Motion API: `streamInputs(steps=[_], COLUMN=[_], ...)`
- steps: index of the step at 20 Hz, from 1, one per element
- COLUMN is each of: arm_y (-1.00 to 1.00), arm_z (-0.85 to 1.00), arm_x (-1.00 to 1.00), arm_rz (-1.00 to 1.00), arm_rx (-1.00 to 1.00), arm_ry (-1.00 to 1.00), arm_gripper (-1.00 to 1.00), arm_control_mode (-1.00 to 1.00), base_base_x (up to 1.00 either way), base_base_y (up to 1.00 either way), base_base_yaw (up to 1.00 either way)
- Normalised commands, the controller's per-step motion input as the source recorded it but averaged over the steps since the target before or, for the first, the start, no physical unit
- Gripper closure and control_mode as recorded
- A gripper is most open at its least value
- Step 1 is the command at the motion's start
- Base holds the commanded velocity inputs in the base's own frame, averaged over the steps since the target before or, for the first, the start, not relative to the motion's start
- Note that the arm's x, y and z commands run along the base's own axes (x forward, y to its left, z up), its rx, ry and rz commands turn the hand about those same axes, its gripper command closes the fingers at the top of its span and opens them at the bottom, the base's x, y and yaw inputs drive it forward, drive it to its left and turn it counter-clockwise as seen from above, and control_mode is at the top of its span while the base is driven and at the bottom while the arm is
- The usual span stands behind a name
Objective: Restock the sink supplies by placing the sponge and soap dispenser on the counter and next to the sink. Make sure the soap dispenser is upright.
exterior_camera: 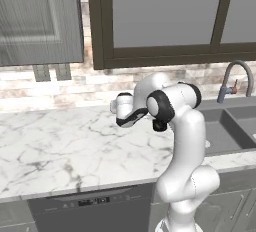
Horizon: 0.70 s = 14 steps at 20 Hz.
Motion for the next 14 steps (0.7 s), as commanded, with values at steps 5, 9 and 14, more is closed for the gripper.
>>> streamInputs(steps=[5,9,14], arm_y=[-0.06,-0.08,0.00], arm_z=[-0.25,-0.14,-0.02], arm_x=[-0.35,-0.29,-0.11], arm_rz=[0.00,0.00,0.00], arm_rx=[0.00,0.00,0.00], arm_ry=[-0.07,-0.07,-0.06], arm_gripper=[-1.00,-1.00,-1.00], arm_control_mode=[-1.00,-1.00,-1.00], base_base_x=[0.00,0.00,0.00], base_base_y=[0.00,0.00,0.00], base_base_yaw=[0.00,0.00,0.00])
